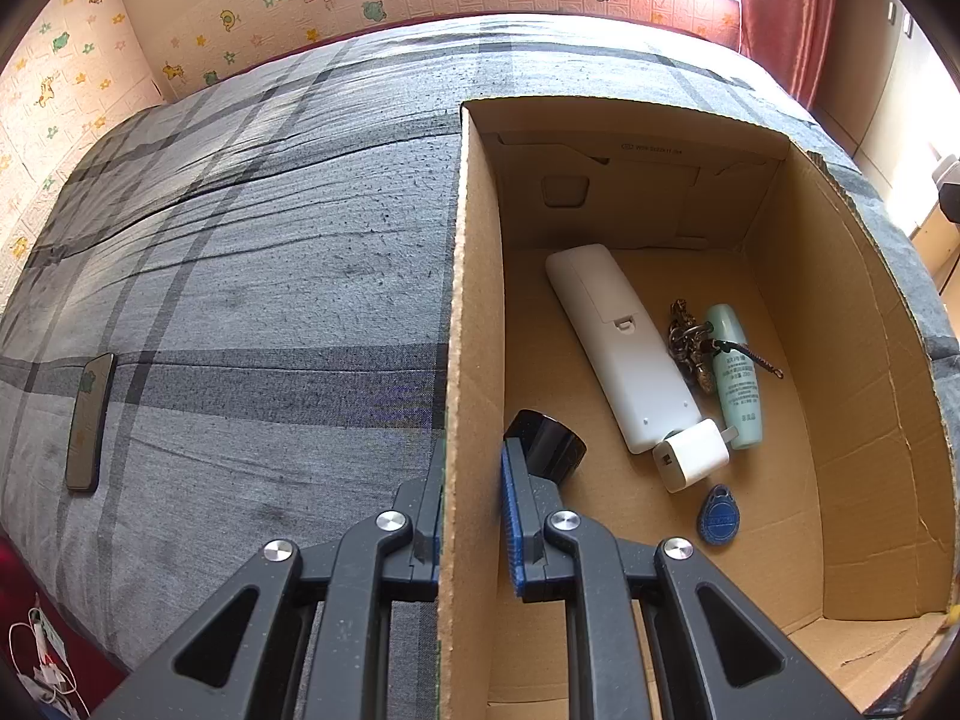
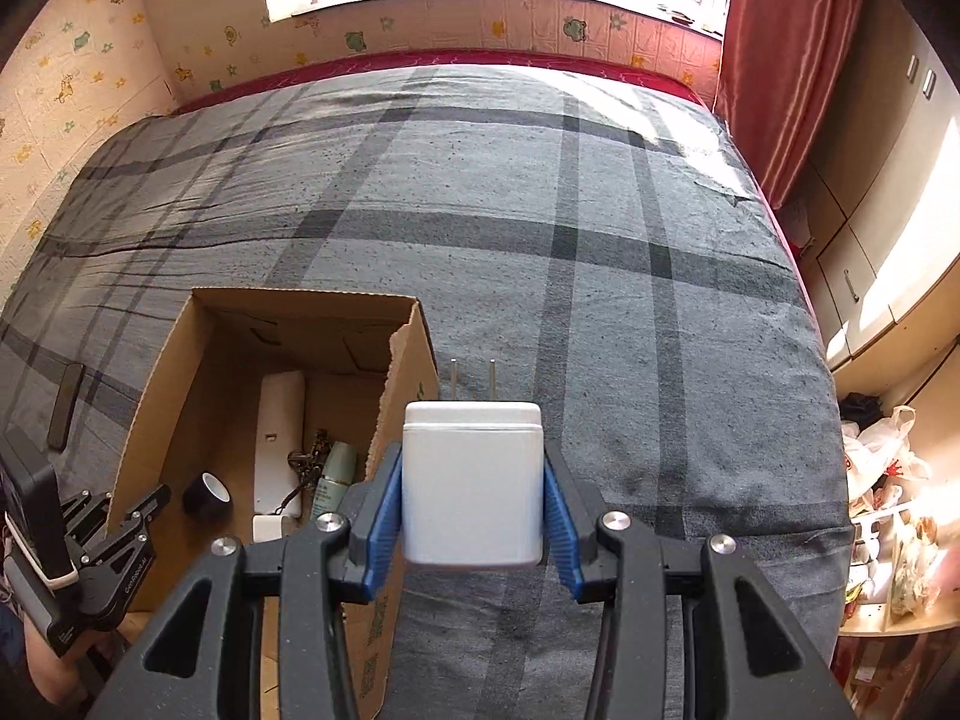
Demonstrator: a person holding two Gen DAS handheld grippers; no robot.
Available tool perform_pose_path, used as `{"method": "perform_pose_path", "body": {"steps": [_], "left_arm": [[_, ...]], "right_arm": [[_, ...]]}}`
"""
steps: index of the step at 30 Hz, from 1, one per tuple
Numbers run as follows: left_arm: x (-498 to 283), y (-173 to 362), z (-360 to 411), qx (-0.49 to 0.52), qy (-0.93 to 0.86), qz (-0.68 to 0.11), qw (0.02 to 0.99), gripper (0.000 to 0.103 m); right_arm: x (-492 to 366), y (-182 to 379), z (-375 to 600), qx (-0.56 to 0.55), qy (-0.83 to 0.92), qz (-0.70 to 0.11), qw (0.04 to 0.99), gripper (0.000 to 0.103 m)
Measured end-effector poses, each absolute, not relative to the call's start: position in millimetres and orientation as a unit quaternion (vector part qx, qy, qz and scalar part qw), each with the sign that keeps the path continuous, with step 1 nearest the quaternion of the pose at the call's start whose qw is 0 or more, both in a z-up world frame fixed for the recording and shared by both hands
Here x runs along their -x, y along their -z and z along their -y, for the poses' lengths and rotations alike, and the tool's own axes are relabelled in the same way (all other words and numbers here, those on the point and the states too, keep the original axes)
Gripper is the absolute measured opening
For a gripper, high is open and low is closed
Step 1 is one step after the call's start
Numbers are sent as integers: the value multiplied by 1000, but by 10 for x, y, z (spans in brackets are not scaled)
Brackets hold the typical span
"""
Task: Organize rigid objects
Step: 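Lift the white charger and carry it over the box with the right gripper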
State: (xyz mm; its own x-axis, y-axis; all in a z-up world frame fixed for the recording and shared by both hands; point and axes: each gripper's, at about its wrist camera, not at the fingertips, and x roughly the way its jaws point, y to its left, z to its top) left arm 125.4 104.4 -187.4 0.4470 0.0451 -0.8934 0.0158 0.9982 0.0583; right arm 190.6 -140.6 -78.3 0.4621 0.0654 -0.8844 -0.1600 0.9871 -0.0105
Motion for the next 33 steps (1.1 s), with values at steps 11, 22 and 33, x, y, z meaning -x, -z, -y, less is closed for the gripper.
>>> {"method": "perform_pose_path", "body": {"steps": [11,22,33], "left_arm": [[-1251,1874,-1047,-27,-7,-526,850,16],[-1247,1874,-1041,-27,-6,-526,850,16],[-1253,1881,-1048,-28,-5,-526,850,16]], "right_arm": [[-1788,853,774,61,-136,-523,839,45],[-1722,1217,353,77,-169,-557,810,45],[-1702,1685,101,106,-173,-598,776,45]]}}
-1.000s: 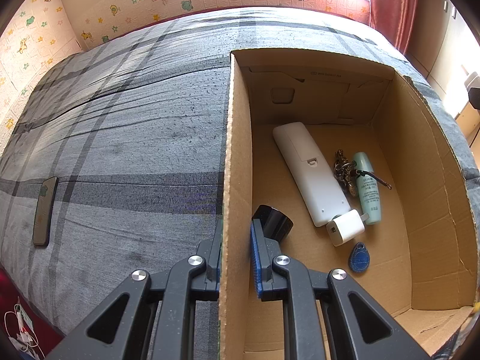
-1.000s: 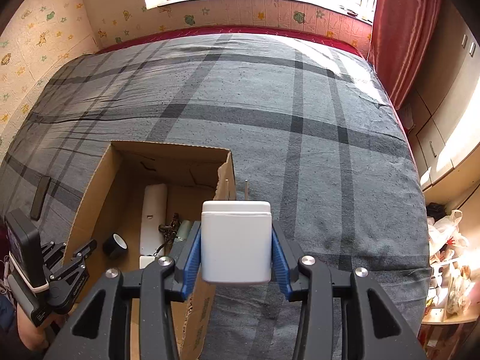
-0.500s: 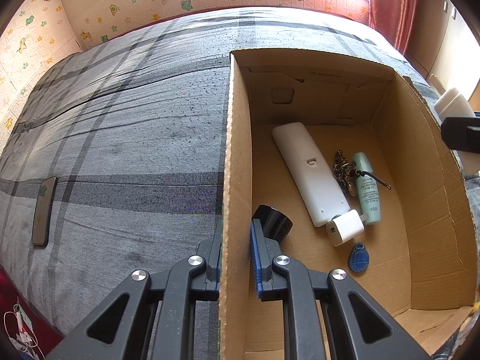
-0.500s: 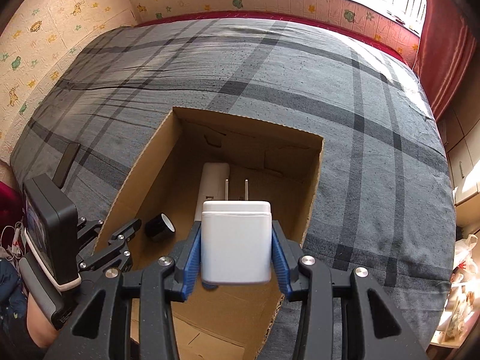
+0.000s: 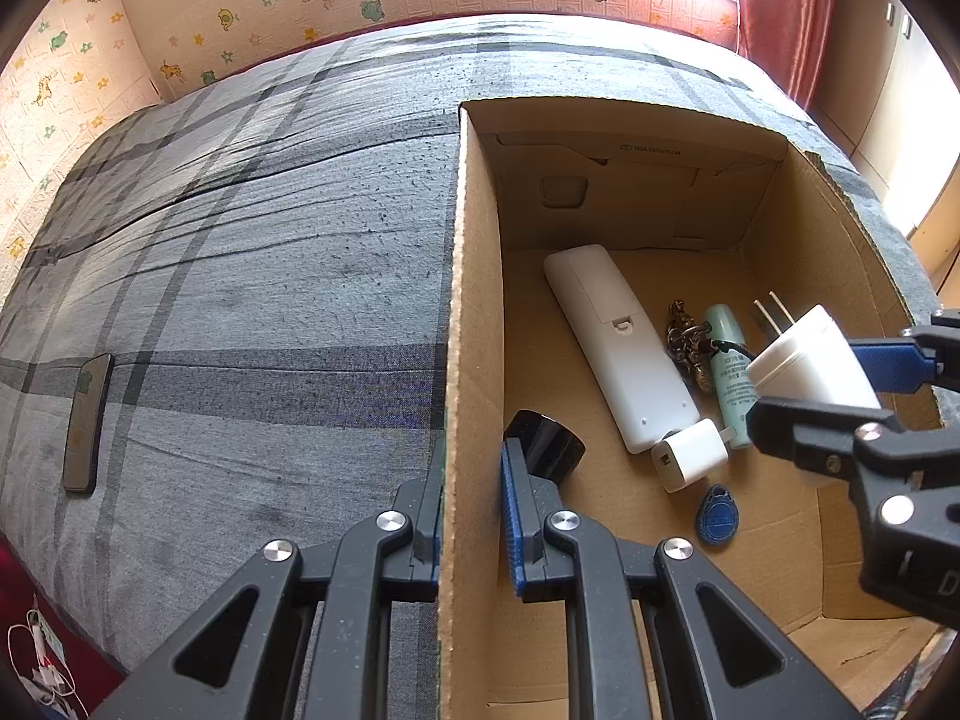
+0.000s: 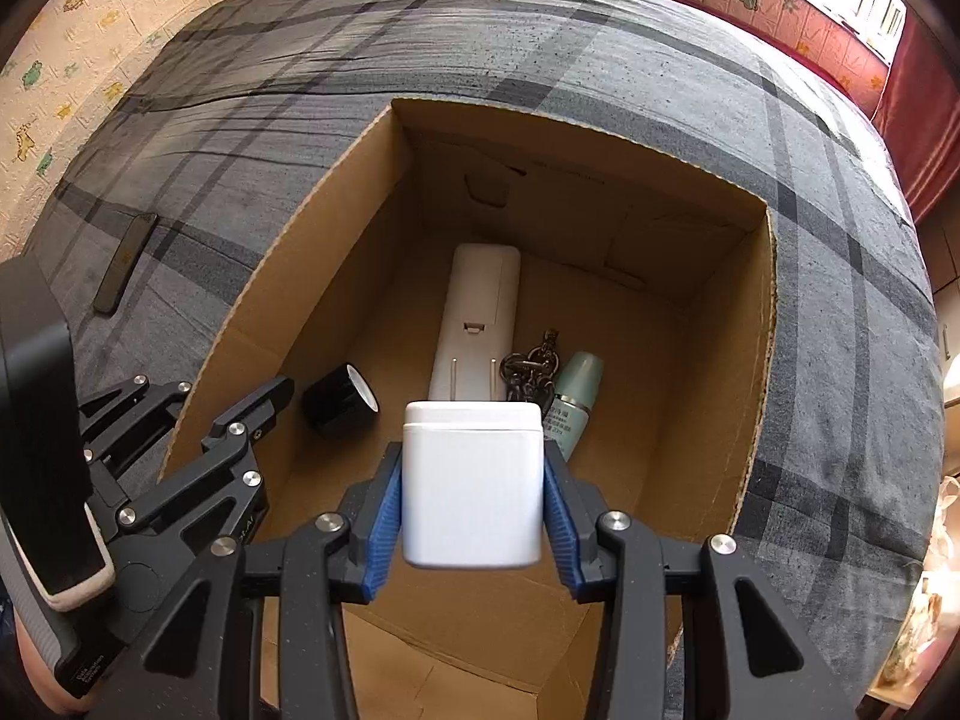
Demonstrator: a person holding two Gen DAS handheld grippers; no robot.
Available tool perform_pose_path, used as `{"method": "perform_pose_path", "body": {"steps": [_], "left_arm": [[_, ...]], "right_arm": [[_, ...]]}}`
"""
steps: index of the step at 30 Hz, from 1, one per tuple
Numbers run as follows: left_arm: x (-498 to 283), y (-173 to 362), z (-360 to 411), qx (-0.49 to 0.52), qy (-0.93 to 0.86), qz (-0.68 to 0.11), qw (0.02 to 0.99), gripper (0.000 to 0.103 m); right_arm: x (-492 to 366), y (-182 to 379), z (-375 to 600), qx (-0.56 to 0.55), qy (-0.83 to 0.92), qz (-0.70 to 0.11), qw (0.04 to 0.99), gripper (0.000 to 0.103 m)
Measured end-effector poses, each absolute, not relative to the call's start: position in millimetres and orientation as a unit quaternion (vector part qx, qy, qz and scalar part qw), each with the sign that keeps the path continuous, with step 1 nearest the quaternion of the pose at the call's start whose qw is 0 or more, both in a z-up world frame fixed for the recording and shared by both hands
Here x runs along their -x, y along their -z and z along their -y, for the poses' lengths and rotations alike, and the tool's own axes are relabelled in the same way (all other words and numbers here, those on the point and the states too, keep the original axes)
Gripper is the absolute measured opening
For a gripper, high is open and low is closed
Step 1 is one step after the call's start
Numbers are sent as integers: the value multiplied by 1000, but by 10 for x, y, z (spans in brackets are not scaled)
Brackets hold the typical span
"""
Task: Organize rigid objects
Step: 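Lift the white charger and carry it over the box with the right gripper, then lower the charger into the box and open the right gripper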
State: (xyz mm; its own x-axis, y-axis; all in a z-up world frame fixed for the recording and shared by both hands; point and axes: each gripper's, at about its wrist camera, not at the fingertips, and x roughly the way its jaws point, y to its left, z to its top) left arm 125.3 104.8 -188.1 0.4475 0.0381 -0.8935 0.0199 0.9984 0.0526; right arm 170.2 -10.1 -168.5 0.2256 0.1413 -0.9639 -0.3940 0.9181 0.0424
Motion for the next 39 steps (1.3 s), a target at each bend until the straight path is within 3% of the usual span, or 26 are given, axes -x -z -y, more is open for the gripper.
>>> {"method": "perform_pose_path", "body": {"steps": [19,31,39], "left_arm": [[-1252,1875,-1032,-30,-6,-525,850,16],[-1249,1876,-1033,-32,-6,-525,850,16],[-1243,1876,-1031,-33,-7,-525,851,16]], "right_arm": [[-1802,2247,167,100,-145,-662,728,46],[-1816,2127,198,96,-137,-649,742,47],[-1735,1906,190,103,-134,-625,762,53]]}}
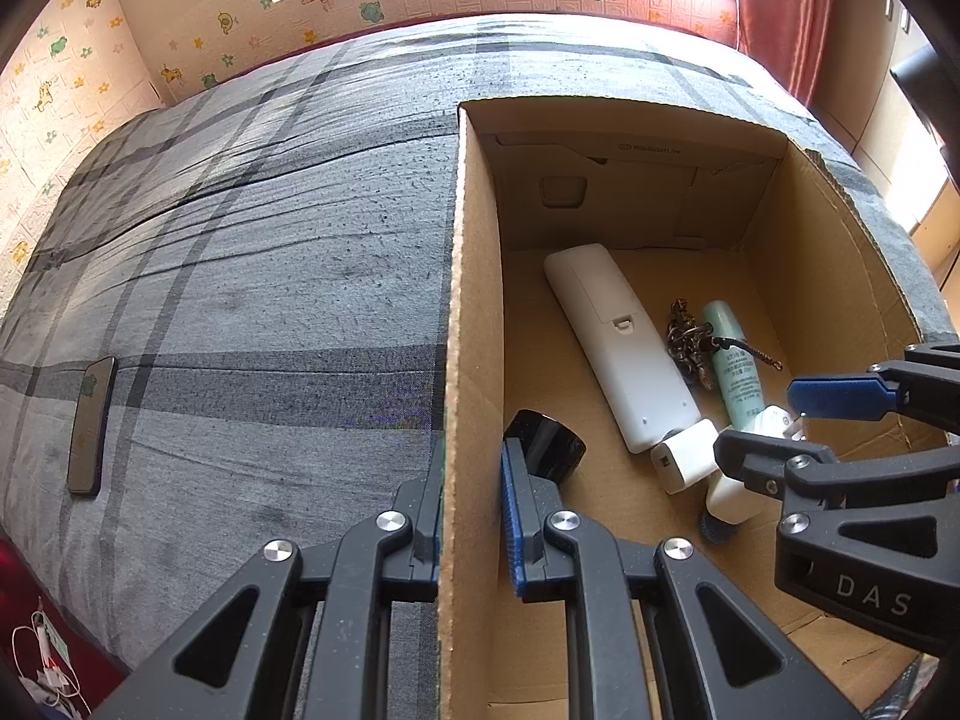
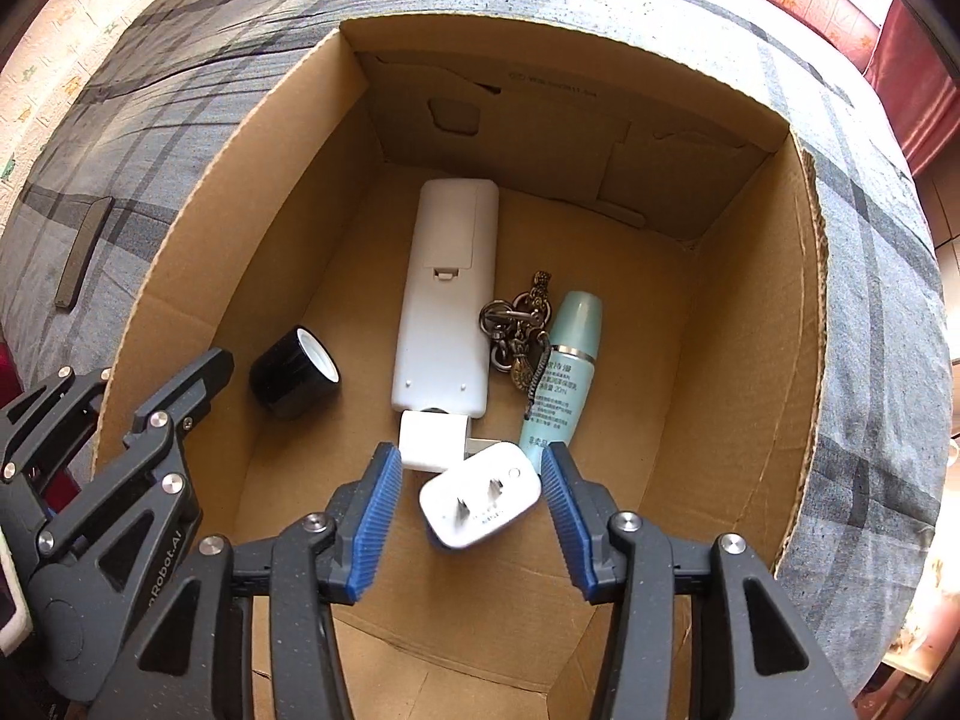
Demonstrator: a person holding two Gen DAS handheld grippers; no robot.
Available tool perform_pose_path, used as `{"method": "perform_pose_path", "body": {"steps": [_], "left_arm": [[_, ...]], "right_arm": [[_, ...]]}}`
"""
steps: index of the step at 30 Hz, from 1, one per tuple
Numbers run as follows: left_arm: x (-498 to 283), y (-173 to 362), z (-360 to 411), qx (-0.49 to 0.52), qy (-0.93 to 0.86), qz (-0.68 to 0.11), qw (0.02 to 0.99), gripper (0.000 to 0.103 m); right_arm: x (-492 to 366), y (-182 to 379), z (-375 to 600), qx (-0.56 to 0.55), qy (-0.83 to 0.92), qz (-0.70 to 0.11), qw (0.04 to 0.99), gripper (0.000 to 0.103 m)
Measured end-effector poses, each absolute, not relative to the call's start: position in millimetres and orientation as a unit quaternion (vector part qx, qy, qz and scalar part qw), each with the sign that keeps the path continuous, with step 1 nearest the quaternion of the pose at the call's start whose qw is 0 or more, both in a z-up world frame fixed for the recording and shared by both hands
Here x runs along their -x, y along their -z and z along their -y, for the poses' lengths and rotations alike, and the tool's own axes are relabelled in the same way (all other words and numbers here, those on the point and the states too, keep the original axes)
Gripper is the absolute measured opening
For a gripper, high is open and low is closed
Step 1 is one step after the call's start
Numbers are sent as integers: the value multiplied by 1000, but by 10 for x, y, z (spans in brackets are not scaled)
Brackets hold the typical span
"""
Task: Organize rigid objects
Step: 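Lower the charger into the box and open the right gripper, then open the left gripper and release the box wall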
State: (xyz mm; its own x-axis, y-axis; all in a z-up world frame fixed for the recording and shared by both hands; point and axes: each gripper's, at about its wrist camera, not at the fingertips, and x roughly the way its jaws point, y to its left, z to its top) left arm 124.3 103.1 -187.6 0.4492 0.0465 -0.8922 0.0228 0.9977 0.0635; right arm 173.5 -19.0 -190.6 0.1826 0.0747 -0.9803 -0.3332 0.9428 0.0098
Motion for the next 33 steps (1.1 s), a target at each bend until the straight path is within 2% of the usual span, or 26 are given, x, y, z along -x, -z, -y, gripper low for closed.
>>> {"method": "perform_pose_path", "body": {"steps": [10,13,22,30,33], "left_arm": [[-1239,1875,-1032,-34,-7,-525,850,16],[-1239,1872,-1032,-34,-7,-525,850,16],[-1241,1865,-1026,-34,-6,-526,850,16],[-1249,1854,-1011,-36,-7,-526,849,16],[-1251,1849,-1019,-34,-6,-527,849,16]], "right_arm": [[-1659,1676,126,112,-124,-600,782,55],[-1595,1562,176,111,-120,-590,791,58],[-1513,1323,380,90,-103,-571,809,78],[-1348,1068,627,65,-87,-550,828,103],[-1282,990,694,62,-82,-543,833,103]]}}
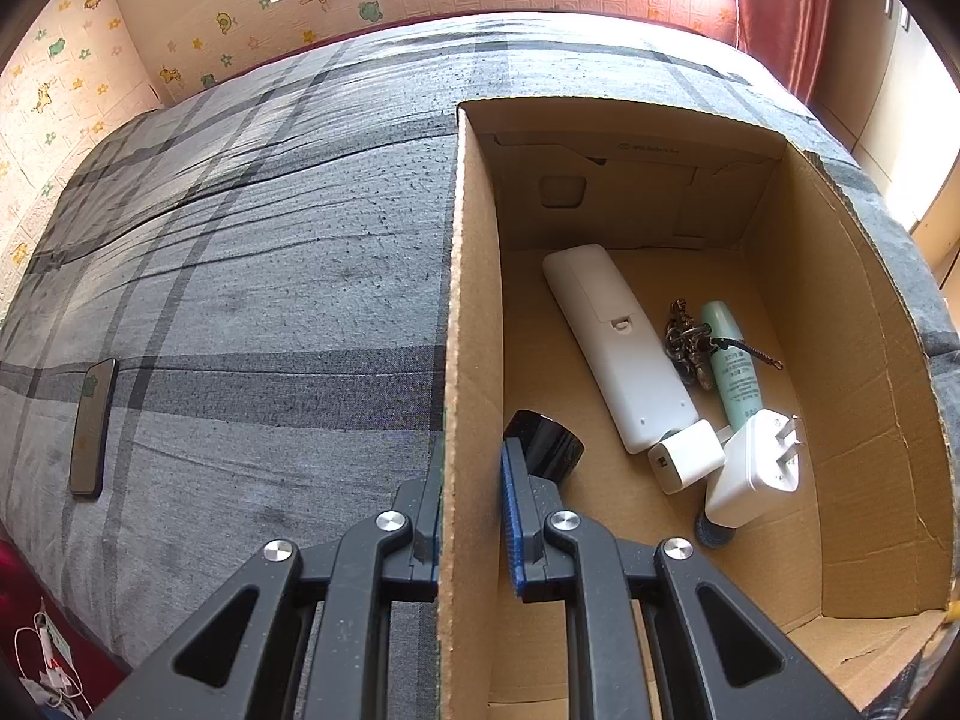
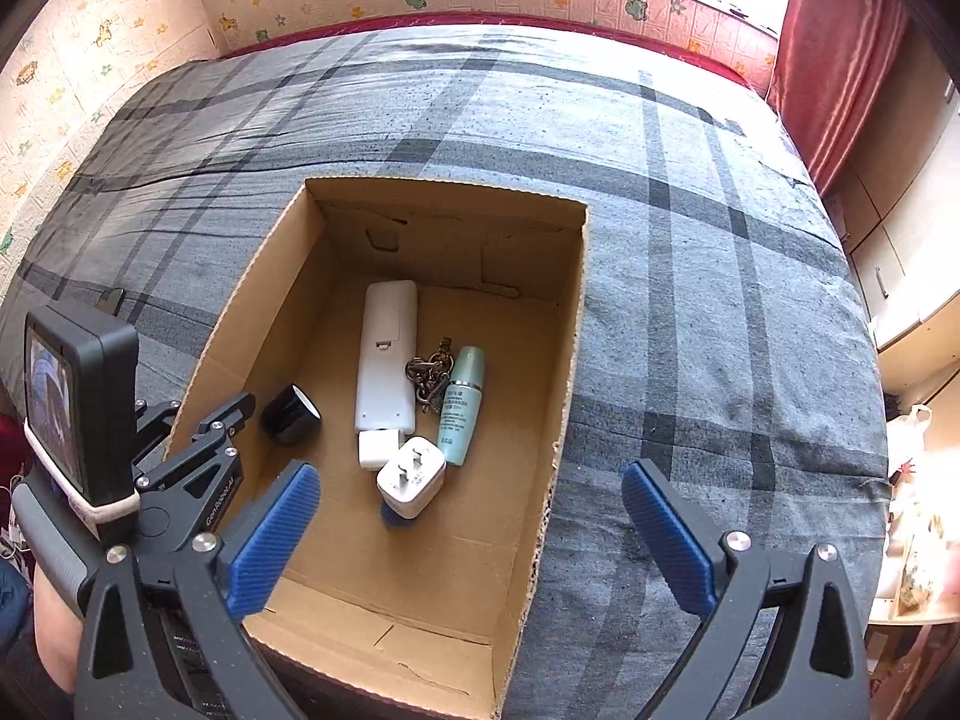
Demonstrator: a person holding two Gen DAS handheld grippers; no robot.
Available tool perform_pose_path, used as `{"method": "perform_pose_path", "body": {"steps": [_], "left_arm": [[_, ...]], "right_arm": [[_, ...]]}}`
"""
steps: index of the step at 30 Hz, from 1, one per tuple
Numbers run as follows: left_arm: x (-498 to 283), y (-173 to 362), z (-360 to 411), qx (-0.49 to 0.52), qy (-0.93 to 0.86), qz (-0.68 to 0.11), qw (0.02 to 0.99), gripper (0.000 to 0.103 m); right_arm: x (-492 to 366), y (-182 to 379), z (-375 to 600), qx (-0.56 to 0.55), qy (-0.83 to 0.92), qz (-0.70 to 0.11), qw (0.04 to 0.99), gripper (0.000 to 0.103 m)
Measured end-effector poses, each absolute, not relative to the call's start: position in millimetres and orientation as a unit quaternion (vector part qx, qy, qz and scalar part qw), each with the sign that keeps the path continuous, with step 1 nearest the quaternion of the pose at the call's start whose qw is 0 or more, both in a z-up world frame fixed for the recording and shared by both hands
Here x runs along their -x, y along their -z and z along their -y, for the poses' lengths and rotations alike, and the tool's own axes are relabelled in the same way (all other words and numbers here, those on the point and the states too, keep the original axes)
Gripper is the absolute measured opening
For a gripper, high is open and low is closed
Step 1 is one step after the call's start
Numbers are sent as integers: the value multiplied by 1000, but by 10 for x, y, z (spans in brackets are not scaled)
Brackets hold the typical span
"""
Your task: Organize rigid objects
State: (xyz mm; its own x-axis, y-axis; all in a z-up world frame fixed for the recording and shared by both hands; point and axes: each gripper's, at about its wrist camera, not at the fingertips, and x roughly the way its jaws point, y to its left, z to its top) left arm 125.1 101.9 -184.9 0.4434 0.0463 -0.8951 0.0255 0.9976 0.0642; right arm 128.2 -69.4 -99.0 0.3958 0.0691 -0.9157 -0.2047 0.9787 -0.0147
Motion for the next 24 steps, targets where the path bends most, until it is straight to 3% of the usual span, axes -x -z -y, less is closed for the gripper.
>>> {"method": "perform_pose_path", "body": {"steps": [10,12,14,16,19,22,24], "left_arm": [[-1215,1753,-951,-50,-11,-523,851,18],[-1172,1668,-958,-55,-19,-514,856,25],[-1126,1578,-970,-60,-29,-506,860,49],[-1071,1493,-994,-55,-34,-500,864,59],[-979,1393,-995,-52,-41,-493,867,67],[-864,1284,-980,-51,-34,-490,870,69],[-799,1201,-964,-51,-34,-485,872,79]], "right_arm": [[-1089,774,849,39,-74,-520,850,103],[-1062,750,871,33,-74,-516,852,103],[-1030,728,876,30,-77,-514,854,103],[-988,705,870,30,-81,-511,855,103],[-932,681,873,31,-84,-507,857,103],[-879,660,876,33,-84,-502,860,103],[-844,641,878,35,-82,-497,863,103]]}}
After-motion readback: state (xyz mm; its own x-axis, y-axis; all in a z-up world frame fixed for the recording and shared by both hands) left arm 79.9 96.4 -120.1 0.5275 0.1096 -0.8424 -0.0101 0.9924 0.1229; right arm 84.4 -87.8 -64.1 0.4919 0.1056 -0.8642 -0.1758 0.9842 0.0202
